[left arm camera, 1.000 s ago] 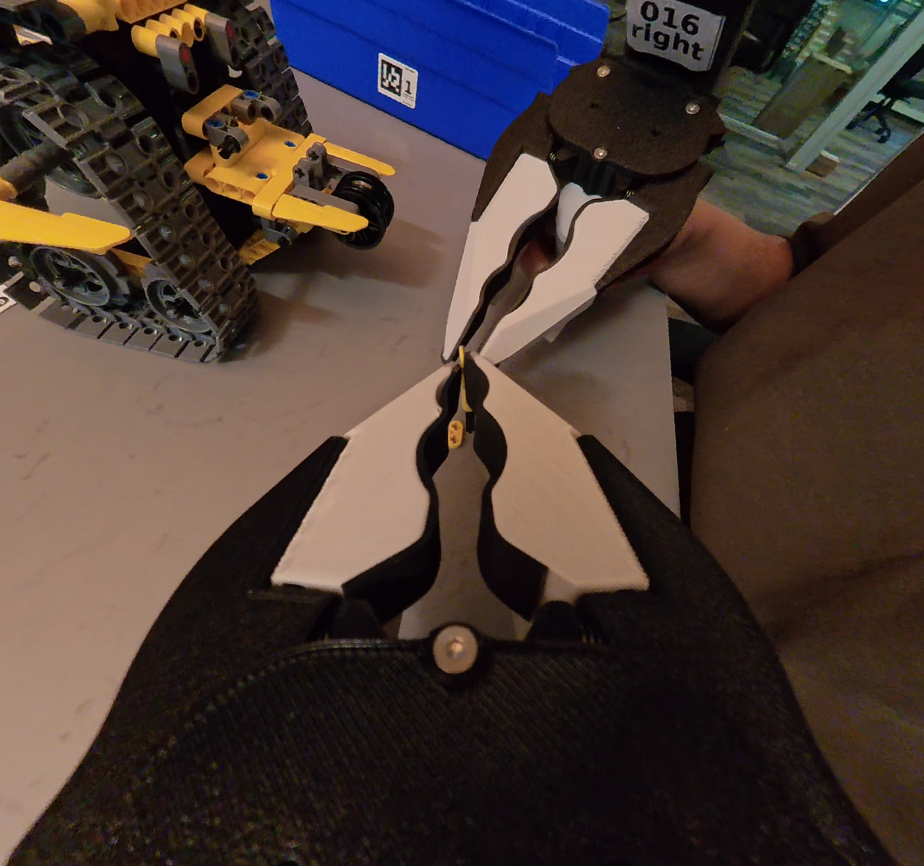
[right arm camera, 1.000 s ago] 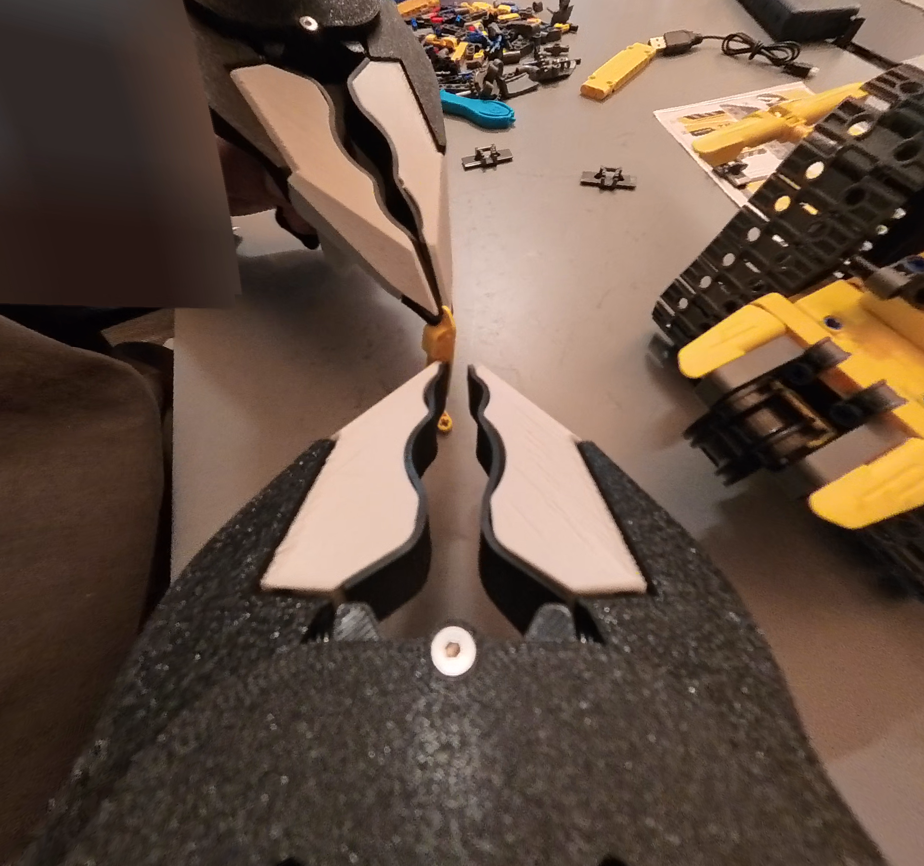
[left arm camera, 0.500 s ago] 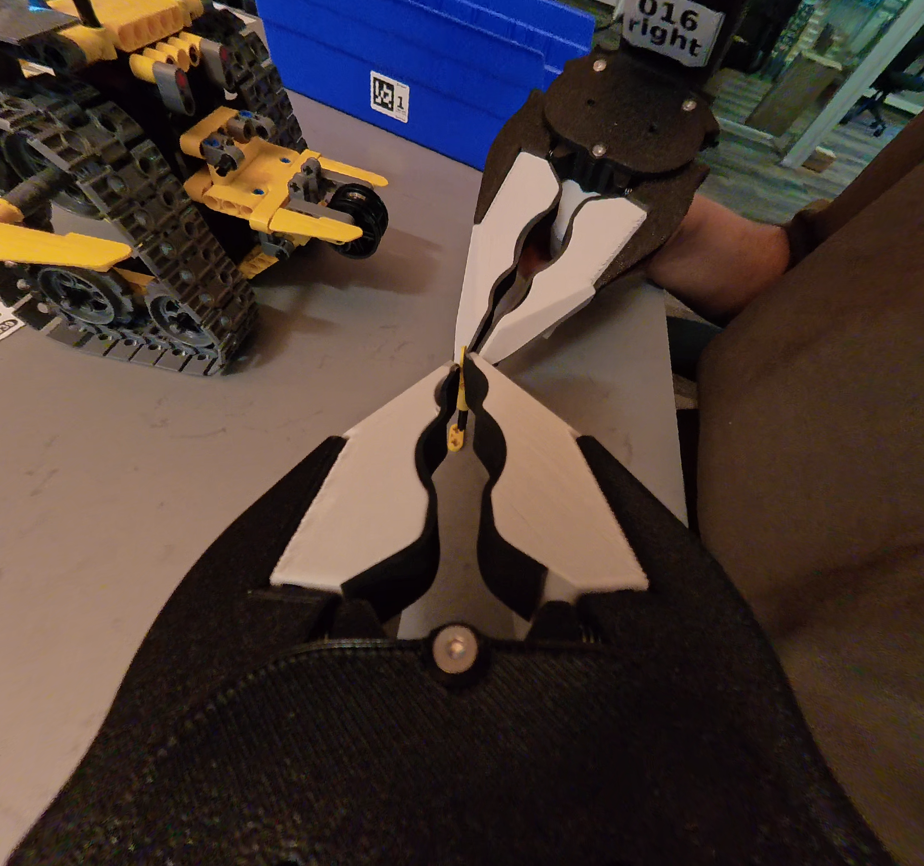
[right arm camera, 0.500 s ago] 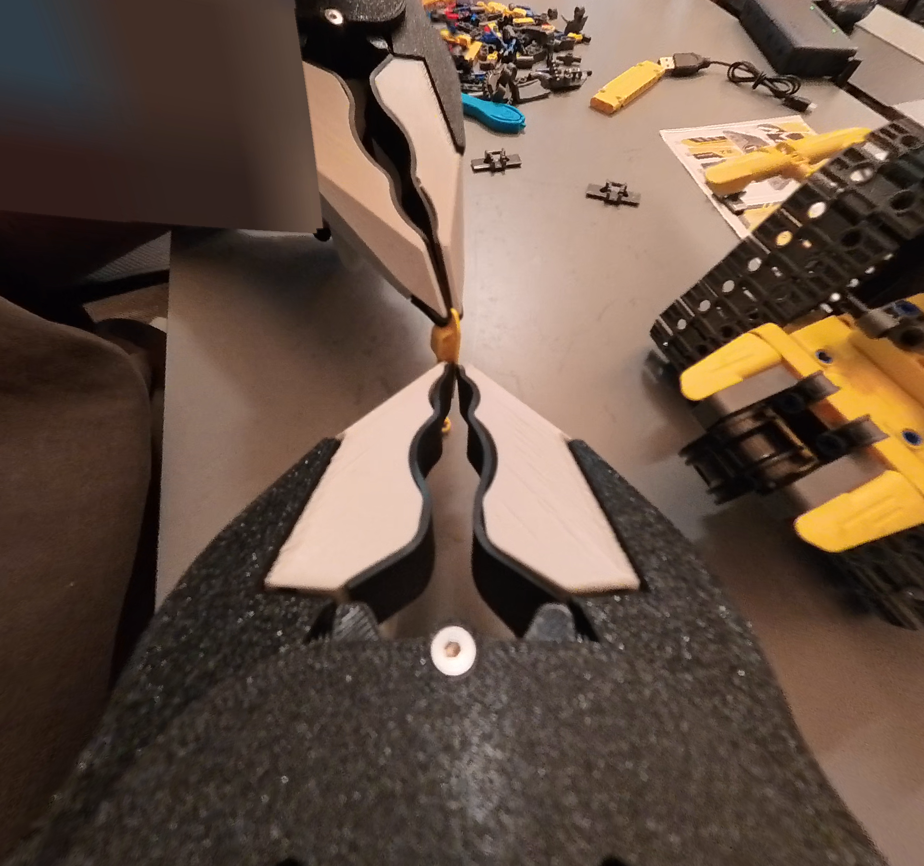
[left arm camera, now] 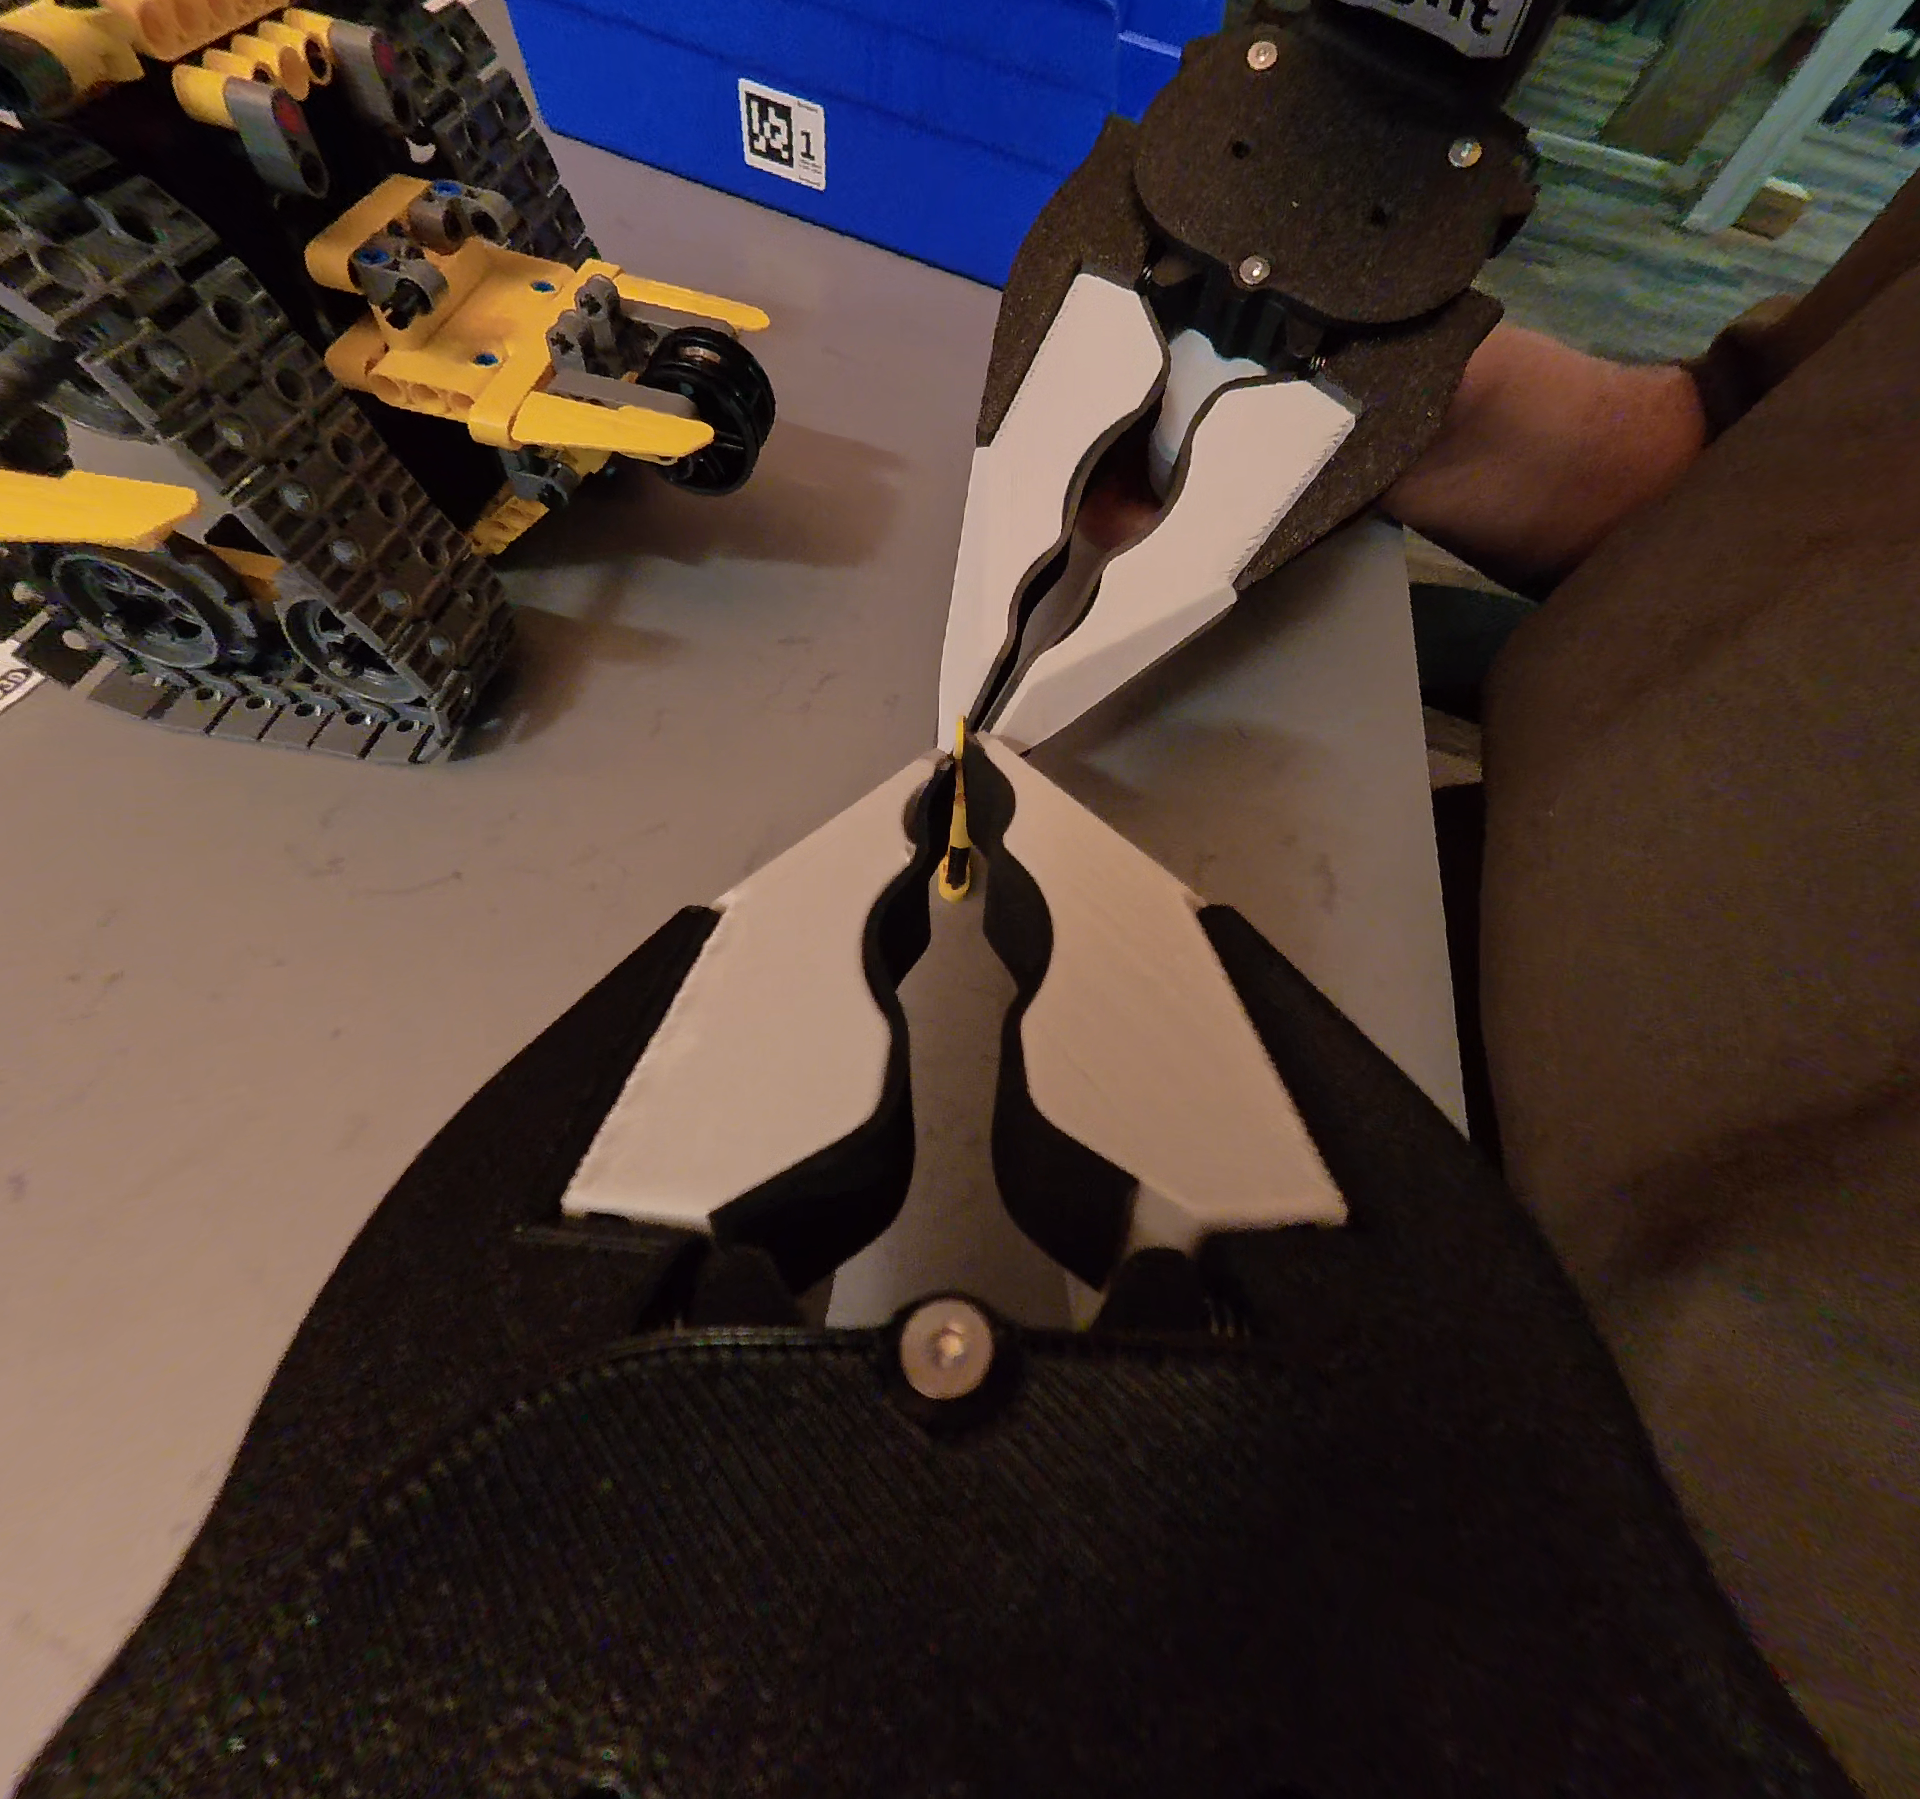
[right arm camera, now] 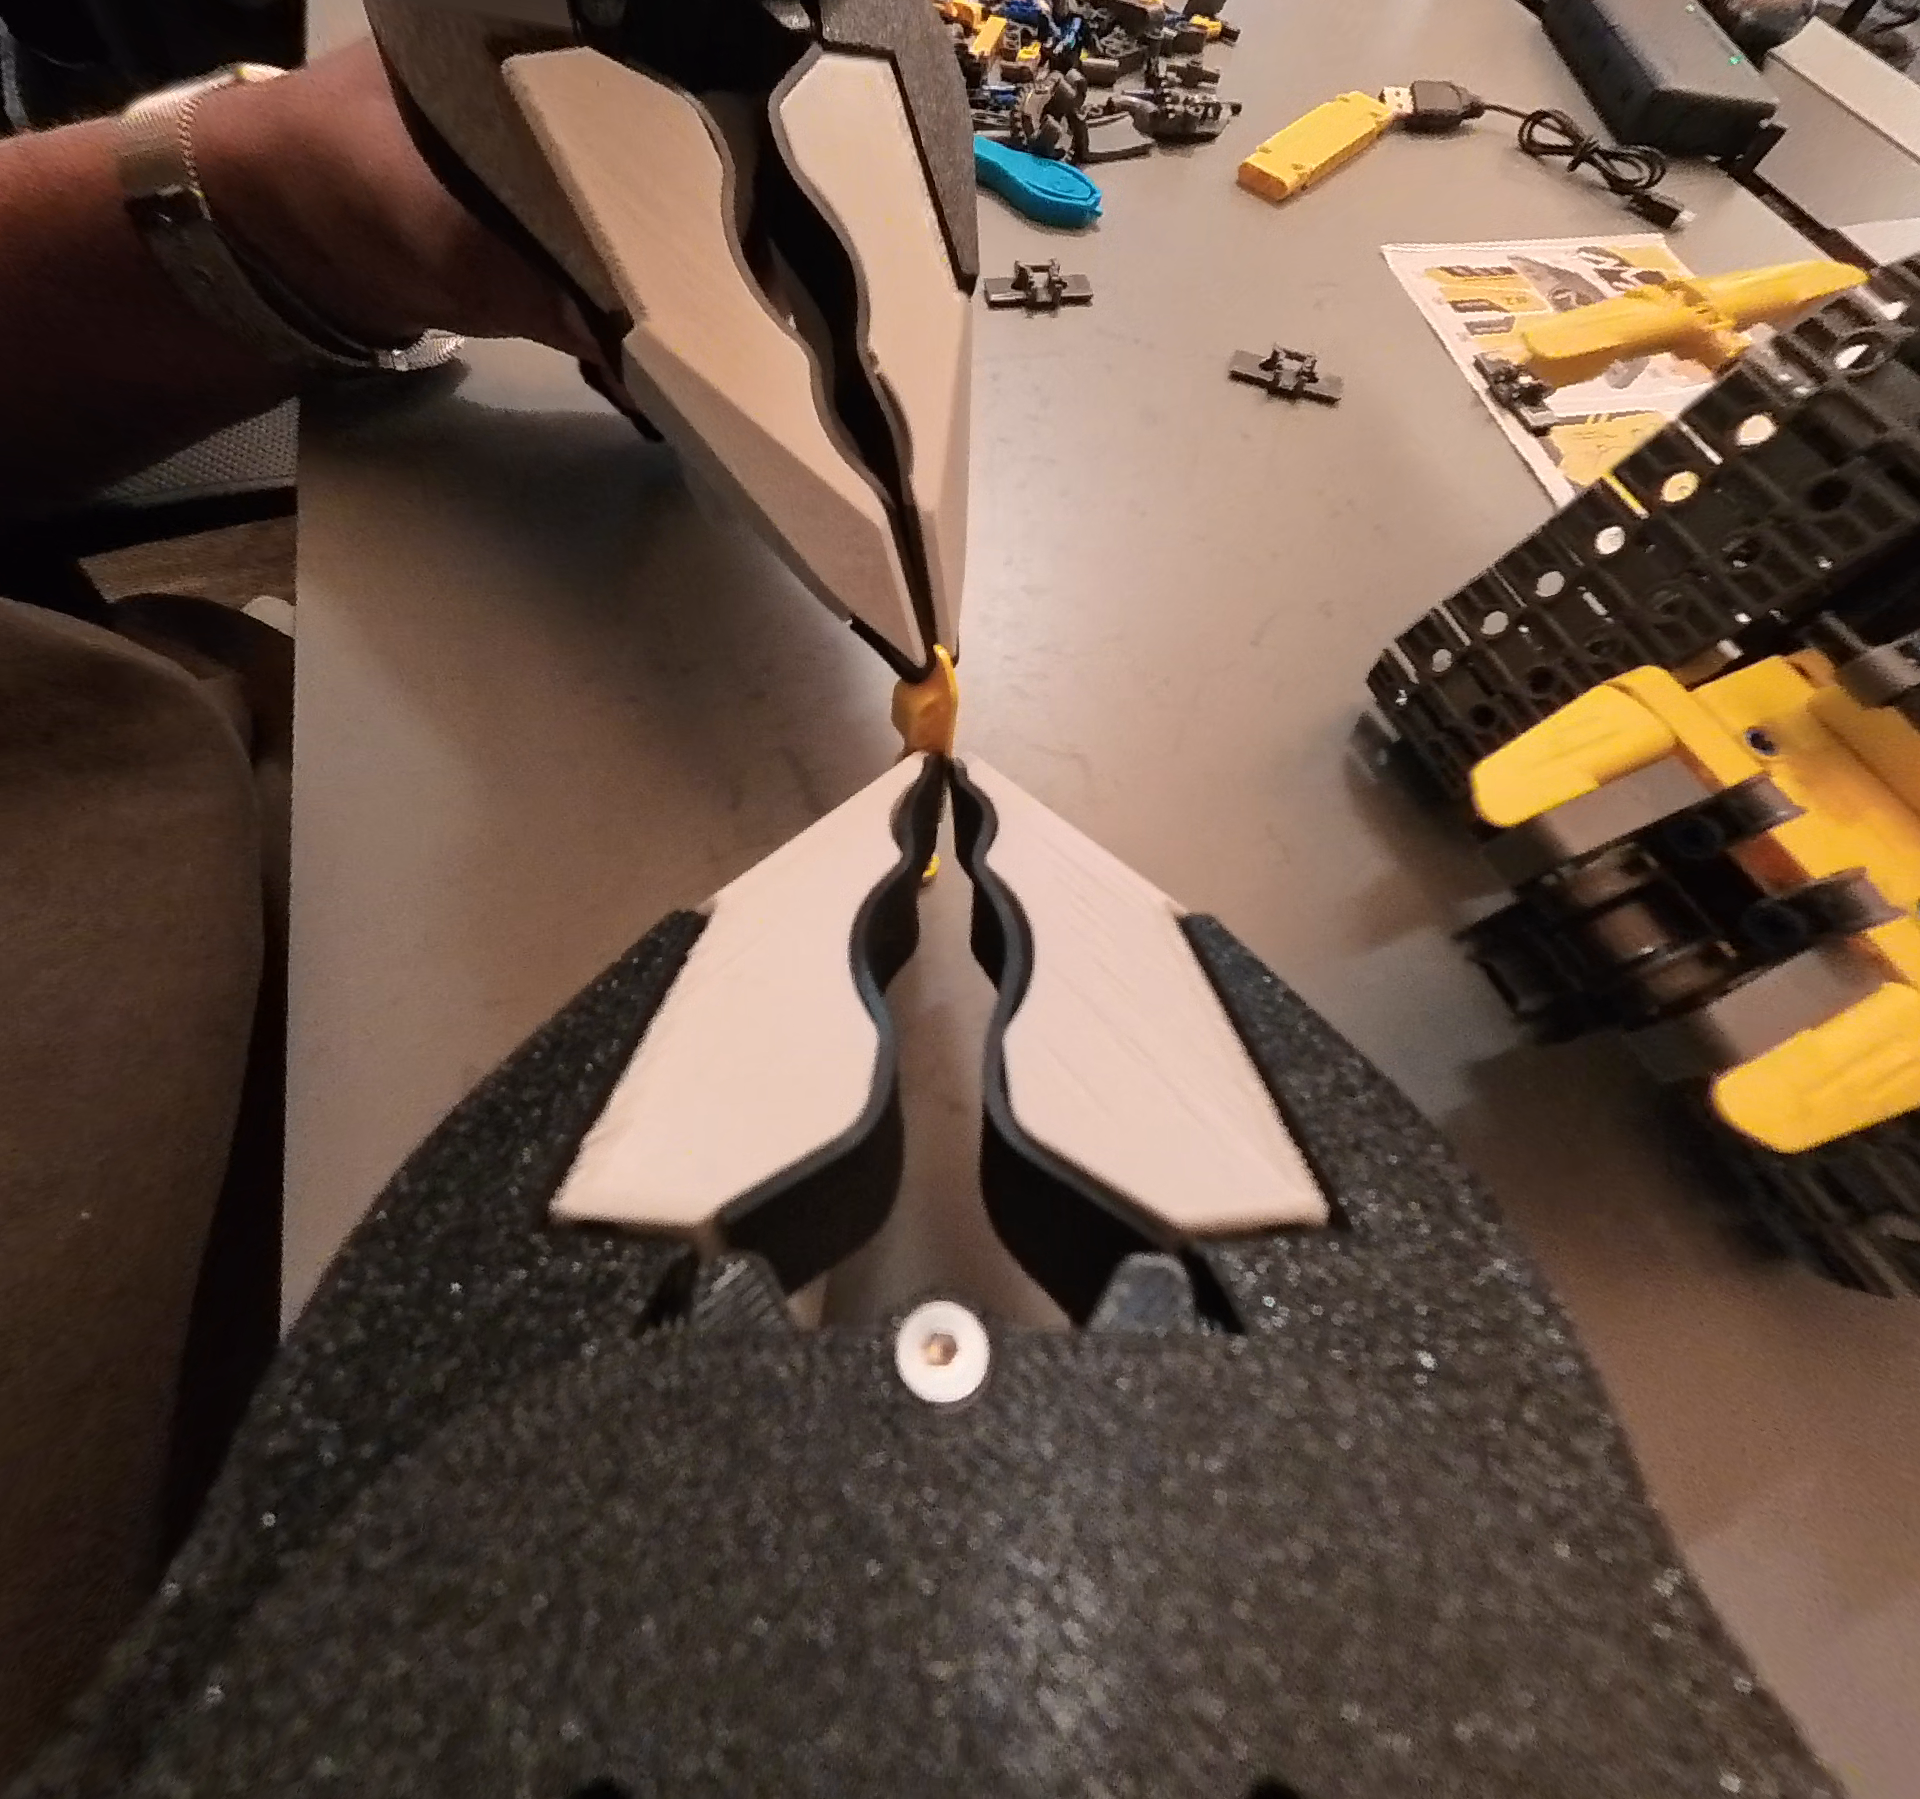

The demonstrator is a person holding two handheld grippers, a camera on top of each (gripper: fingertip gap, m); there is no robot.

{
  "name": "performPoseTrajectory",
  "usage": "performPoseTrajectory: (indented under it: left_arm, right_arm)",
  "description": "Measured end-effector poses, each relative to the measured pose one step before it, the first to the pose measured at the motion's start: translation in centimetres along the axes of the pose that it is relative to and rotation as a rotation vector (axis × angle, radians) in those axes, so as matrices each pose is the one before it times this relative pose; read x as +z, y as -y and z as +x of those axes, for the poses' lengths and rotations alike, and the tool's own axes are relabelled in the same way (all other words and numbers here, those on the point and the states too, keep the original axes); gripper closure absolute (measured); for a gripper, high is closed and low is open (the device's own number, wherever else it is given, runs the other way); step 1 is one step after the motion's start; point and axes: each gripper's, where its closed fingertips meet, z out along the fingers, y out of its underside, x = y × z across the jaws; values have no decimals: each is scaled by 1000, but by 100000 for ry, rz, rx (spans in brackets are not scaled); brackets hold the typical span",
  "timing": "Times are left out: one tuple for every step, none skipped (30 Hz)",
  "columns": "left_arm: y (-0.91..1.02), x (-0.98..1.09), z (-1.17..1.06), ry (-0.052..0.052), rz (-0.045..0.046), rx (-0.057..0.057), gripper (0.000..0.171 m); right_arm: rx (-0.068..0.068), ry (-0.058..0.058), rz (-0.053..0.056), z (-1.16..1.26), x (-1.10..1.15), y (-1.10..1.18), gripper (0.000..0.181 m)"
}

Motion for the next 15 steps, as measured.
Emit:
performPoseTrajectory:
  left_arm:
    - [-10, -23, 35, 682, -107, 1315, 171]
    - [-16, -10, 40, 712, -133, 1375, 171]
    - [-8, 5, 59, 625, -46, 1369, 171]
    - [8, 24, 47, 587, -44, 1140, 171]
    - [11, 37, 56, 410, -20, 872, 171]
    - [23, 51, 60, 157, 79, 510, 171]
    - [17, 58, 63, -101, -69, -201, 171]
    - [8, 41, 48, -75, -308, -509, 171]
    - [-7, 23, 42, -102, -366, -195, 171]
    - [-20, -7, 76, -288, -429, 175, 171]
    - [-29, -12, 47, -12, -488, 238, 171]
    - [-7, -1, 0, 530, -305, 425, 171]
    - [-1, -1, -54, 876, -42, 659, 171]
    - [-11, -1, -114, 1150, 255, 470, 171]
    - [-16, -19, -106, 997, 486, 272, 171]
  right_arm:
    - [-805, -594, 87, -32, 0, 13, 181]
    - [-978, -730, 36, -23, -3, -1, 181]
    - [-1035, -696, -40, -23, -15, -1, 181]
    - [-940, -694, -122, -14, -35, -21, 181]
    - [-783, -635, -127, -11, -32, -21, 180]
    - [-565, -477, -74, -14, -46, -28, 181]
    - [-425, -302, -42, -3, -49, -45, 181]
    - [-134, -139, 44, -10, -38, -24, 181]
    - [-45, 76, 137, -18, -19, -32, 181]
    - [164, 431, 27, -58, -24, -2, 181]
    - [341, 483, -207, -45, -17, -14, 181]
    - [146, 184, -435, -3, 2, -11, 181]
    - [-202, -121, -558, 23, 20, -5, 181]
    - [-409, -331, -603, 57, 32, 12, 181]
    - [-254, -323, -509, 64, 53, 8, 181]
